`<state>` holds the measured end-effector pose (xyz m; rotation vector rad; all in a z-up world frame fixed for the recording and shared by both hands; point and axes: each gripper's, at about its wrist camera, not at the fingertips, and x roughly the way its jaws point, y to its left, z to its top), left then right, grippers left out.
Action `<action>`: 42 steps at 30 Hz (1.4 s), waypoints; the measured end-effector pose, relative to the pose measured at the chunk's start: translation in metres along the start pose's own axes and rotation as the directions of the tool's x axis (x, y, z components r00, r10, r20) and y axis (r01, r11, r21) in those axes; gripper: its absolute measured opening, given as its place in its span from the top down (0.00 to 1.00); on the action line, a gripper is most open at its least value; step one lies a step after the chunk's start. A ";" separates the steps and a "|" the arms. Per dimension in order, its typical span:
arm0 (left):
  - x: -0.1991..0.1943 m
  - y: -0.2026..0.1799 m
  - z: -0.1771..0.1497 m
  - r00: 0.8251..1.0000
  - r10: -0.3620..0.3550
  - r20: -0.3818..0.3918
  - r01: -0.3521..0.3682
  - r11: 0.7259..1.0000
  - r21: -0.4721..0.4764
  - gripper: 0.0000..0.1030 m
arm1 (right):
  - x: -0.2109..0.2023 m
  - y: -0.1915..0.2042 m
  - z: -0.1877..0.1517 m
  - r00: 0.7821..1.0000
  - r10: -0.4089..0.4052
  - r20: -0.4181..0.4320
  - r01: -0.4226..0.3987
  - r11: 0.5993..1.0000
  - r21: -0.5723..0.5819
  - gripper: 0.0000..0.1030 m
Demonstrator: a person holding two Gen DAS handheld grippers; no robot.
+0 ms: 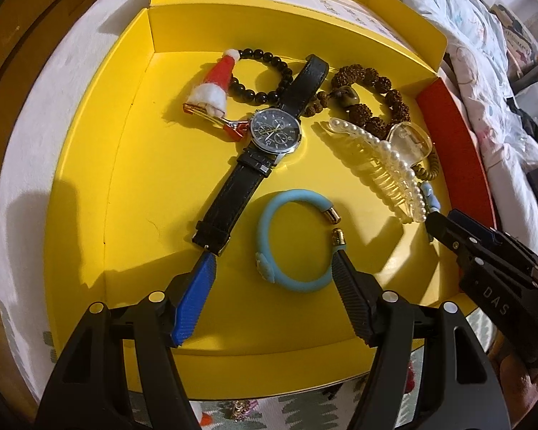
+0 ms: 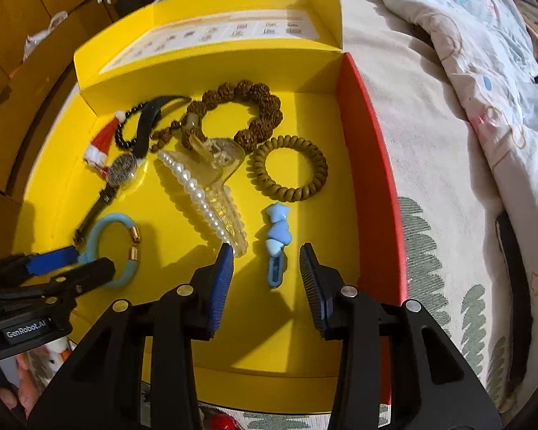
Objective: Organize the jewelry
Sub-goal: 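Grasp the blue bangle with the left tool while the right tool grasps the blue clip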
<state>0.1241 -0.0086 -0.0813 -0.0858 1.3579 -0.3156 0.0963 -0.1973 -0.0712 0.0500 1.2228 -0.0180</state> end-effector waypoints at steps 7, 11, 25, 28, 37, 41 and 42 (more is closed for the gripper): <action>0.003 -0.001 0.003 1.000 0.026 0.003 -0.026 1.000 0.004 0.35 | 0.002 0.005 0.000 1.000 -0.017 -0.013 0.017 1.000 0.005 0.69; 0.003 -0.002 0.003 1.000 0.031 0.003 -0.031 1.000 0.007 0.35 | 0.003 0.000 0.000 1.000 -0.014 -0.025 0.014 1.000 0.025 0.72; 0.006 -0.011 0.002 0.998 0.063 0.007 -0.063 0.998 0.026 0.36 | 0.012 0.002 0.002 0.999 -0.044 -0.023 0.045 0.999 0.017 0.73; 0.007 -0.012 0.001 0.998 0.068 0.009 -0.068 0.997 0.029 0.37 | 0.012 0.004 0.002 0.998 -0.059 -0.017 0.059 0.998 0.004 0.76; 0.006 -0.008 0.003 0.995 0.097 0.014 -0.097 0.995 0.012 0.64 | 0.011 0.010 -0.004 0.997 -0.063 -0.032 0.063 0.998 -0.012 0.87; 0.006 -0.007 0.002 0.995 0.095 0.019 -0.095 0.995 0.010 0.71 | 0.010 0.008 -0.005 0.998 -0.054 -0.035 0.053 0.999 -0.009 0.89; 0.005 -0.008 0.002 0.996 0.088 0.018 -0.088 0.996 0.012 0.74 | 0.010 0.008 -0.005 0.998 -0.050 -0.036 0.050 0.999 -0.009 0.89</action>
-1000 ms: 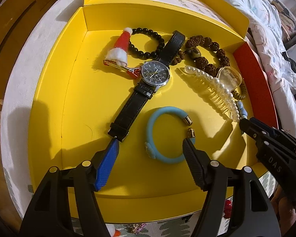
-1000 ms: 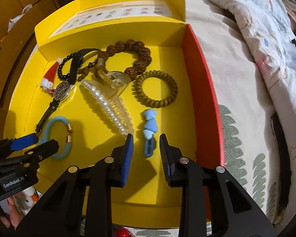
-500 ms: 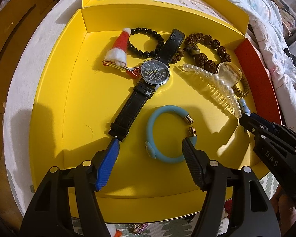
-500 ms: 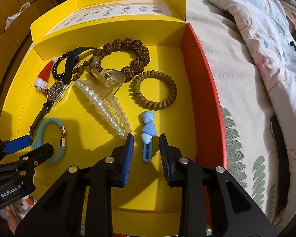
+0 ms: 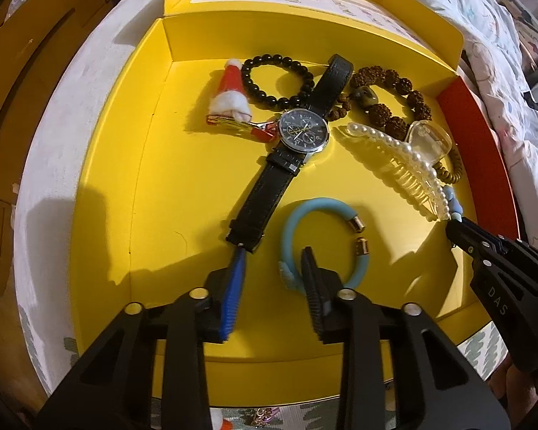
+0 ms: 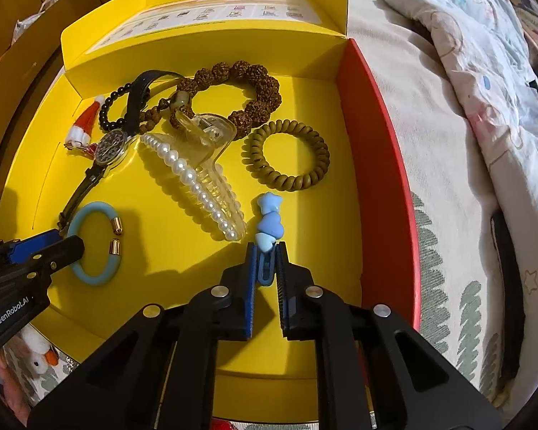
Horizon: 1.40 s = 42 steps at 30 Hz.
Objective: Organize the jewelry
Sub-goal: 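Grasp the blue bangle with the left tool while the right tool grasps the blue clip, then lift the blue bangle and blue clip out of the box over the bedspread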
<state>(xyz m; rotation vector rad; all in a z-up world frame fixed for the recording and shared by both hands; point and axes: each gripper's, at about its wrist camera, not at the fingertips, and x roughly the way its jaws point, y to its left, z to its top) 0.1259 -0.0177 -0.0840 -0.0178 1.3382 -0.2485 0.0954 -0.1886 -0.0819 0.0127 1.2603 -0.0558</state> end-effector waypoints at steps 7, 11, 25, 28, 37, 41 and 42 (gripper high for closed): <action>0.000 0.003 -0.003 0.999 -0.037 -0.008 0.037 0.999 -0.009 0.87 | 0.000 -0.003 0.001 1.000 0.017 -0.005 -0.017 1.000 0.005 0.89; 0.000 0.006 -0.002 0.998 -0.054 -0.012 0.054 0.998 -0.020 0.88 | 0.000 -0.003 0.001 1.000 0.028 -0.006 -0.028 1.000 0.009 0.89; -0.021 0.022 -0.004 0.993 -0.118 0.022 0.119 0.991 -0.054 0.89 | -0.019 -0.011 0.001 0.994 0.103 0.028 -0.104 0.994 0.039 0.89; -0.030 0.028 -0.005 0.990 -0.136 0.037 0.138 0.988 -0.068 0.89 | -0.025 -0.013 0.002 0.992 0.116 0.042 -0.117 0.992 0.045 0.89; -0.044 0.033 -0.004 0.984 -0.168 0.062 0.173 0.981 -0.086 0.89 | -0.045 -0.022 -0.002 0.984 0.164 0.072 -0.169 0.984 0.062 0.89; -0.051 0.024 -0.007 0.979 -0.191 0.066 0.195 0.978 -0.072 0.89 | -0.061 -0.029 -0.007 0.980 0.180 0.089 -0.186 0.981 0.064 0.89; -0.056 0.022 -0.010 0.978 -0.195 0.071 0.199 0.978 -0.064 0.89 | -0.065 -0.030 -0.009 0.979 0.180 0.092 -0.186 0.981 0.062 0.89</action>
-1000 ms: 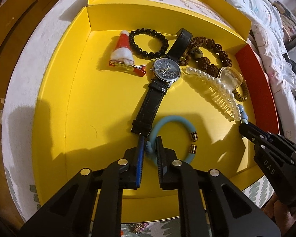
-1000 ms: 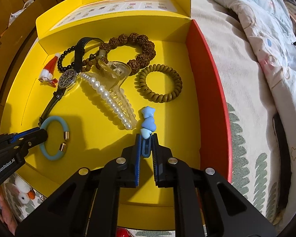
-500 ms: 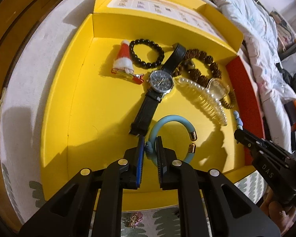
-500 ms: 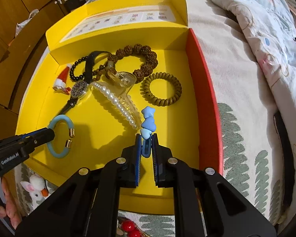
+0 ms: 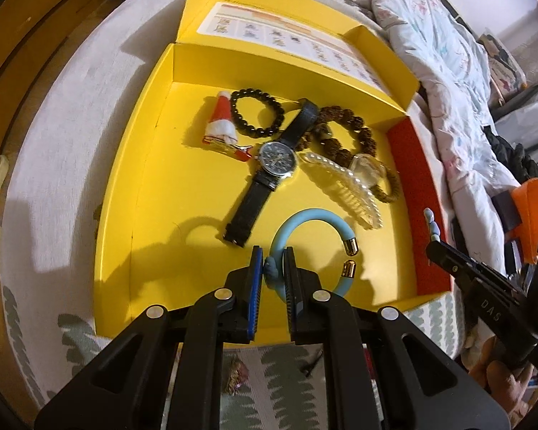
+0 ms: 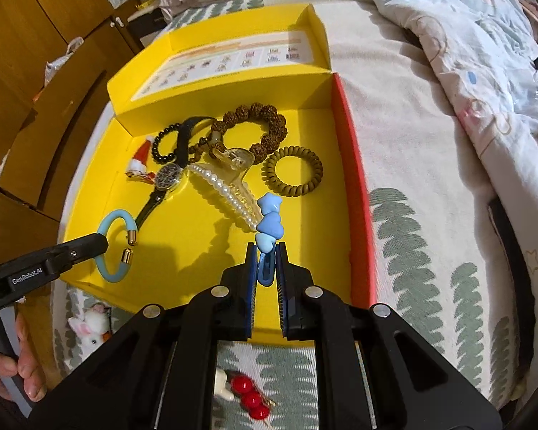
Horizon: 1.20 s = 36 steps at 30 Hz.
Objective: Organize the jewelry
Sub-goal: 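Lift the blue bangle and blue clip out of the box over the bedspread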
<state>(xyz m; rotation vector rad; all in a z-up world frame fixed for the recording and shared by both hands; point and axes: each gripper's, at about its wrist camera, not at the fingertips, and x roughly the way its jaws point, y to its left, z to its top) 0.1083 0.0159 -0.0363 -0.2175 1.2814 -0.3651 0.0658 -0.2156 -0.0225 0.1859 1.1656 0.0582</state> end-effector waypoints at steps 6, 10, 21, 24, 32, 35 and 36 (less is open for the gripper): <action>-0.024 -0.007 -0.018 1.000 -0.015 0.023 0.015 0.999 0.038 0.89 | -0.032 -0.007 -0.017 1.000 0.013 0.025 -0.013 1.000 -0.001 0.89; -0.046 0.003 -0.031 0.998 -0.017 0.053 0.015 0.999 0.034 0.89 | -0.048 -0.015 -0.033 0.999 0.008 0.035 -0.008 1.000 0.004 0.89; -0.075 0.051 -0.074 0.986 0.159 0.044 -0.158 0.987 -0.029 0.89 | -0.054 -0.036 -0.083 1.000 -0.016 -0.016 0.017 1.000 0.014 0.89; -0.077 0.062 -0.083 0.985 0.171 0.024 -0.170 0.985 -0.035 0.89 | -0.050 -0.040 -0.096 0.999 -0.015 -0.044 0.015 1.000 0.012 0.89; -0.070 0.085 -0.102 0.970 0.241 -0.025 -0.243 0.967 -0.081 0.89 | -0.024 -0.035 -0.108 0.992 -0.022 -0.128 0.022 1.000 -0.001 0.89; -0.068 0.092 -0.105 0.960 0.277 -0.033 -0.279 0.956 -0.089 0.89 | -0.014 -0.035 -0.110 0.988 -0.030 -0.150 0.031 1.000 0.000 0.89; -0.065 0.095 -0.105 0.955 0.294 -0.037 -0.296 0.950 -0.094 0.89 | -0.012 -0.036 -0.110 0.987 -0.034 -0.155 0.035 0.999 0.002 0.89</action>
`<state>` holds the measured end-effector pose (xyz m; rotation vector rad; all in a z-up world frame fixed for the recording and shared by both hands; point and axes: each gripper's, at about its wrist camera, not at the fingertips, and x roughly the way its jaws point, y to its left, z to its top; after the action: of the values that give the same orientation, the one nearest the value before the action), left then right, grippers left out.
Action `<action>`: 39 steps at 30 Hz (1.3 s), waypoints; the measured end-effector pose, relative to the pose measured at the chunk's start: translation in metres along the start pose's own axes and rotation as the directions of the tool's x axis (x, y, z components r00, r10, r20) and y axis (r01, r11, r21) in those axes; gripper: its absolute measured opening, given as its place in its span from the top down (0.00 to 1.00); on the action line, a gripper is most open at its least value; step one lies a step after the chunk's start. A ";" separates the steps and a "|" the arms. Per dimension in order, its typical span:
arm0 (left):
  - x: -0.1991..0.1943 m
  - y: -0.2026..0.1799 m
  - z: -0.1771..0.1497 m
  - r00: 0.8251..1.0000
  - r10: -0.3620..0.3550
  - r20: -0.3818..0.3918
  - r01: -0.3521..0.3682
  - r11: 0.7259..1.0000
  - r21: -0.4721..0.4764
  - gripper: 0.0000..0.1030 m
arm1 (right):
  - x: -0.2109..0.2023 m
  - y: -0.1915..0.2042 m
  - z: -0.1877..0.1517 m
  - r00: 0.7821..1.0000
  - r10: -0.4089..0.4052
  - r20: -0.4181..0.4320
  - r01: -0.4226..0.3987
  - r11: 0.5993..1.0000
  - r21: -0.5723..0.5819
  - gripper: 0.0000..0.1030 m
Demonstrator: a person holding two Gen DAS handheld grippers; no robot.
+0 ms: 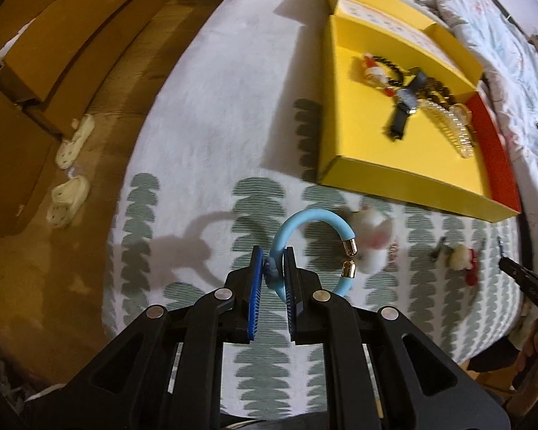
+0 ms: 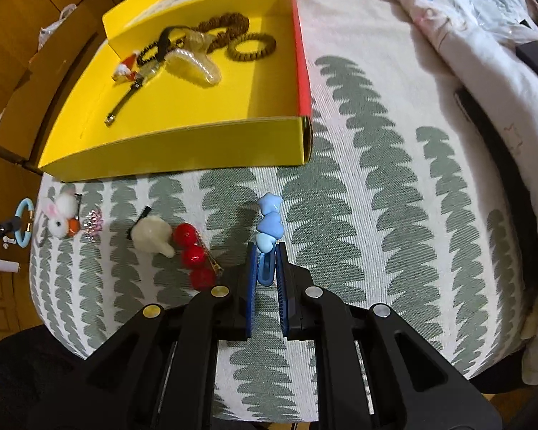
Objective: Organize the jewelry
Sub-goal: 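Lift the blue bangle and blue clip out of the box over the bedspread, then open both tools to drop the bangle and clip onto the bedspread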
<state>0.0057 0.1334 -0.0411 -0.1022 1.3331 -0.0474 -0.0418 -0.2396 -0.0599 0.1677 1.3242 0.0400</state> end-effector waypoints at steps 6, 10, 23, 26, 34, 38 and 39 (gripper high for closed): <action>0.025 0.001 0.001 0.997 0.043 -0.057 -0.043 0.999 -0.003 0.89 | 0.007 0.001 -0.001 1.000 -0.018 -0.010 0.018 1.000 -0.002 0.89; 0.037 -0.006 0.001 0.994 0.064 -0.083 -0.064 0.998 0.012 0.89 | 0.012 -0.002 -0.002 1.000 -0.026 -0.016 0.026 1.000 0.002 0.89; 0.051 -0.007 0.001 0.989 0.111 -0.099 -0.110 0.994 0.011 0.88 | 0.022 -0.007 0.001 0.997 -0.064 -0.038 0.064 0.998 0.002 0.85; 0.052 -0.006 0.002 0.987 0.126 -0.095 -0.125 0.992 0.010 0.88 | 0.020 -0.008 0.002 0.997 -0.069 -0.034 0.069 0.998 0.003 0.85; 0.032 -0.010 0.003 0.990 0.133 -0.051 -0.134 0.991 -0.016 0.60 | 0.003 0.000 0.006 0.994 -0.105 0.003 0.105 0.994 -0.006 0.81; 0.014 -0.016 0.006 0.996 0.095 -0.001 -0.095 0.995 -0.019 0.51 | -0.011 0.009 0.009 0.995 -0.093 0.035 0.094 0.995 -0.014 0.81; 0.008 -0.019 0.007 0.996 0.085 0.019 -0.085 0.996 -0.017 0.49 | -0.014 0.011 0.010 0.995 -0.091 0.043 0.091 0.996 -0.018 0.81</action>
<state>0.0145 0.1141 -0.0454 -0.0594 1.3165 0.0363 -0.0353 -0.2315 -0.0423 0.0906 1.2872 -0.0275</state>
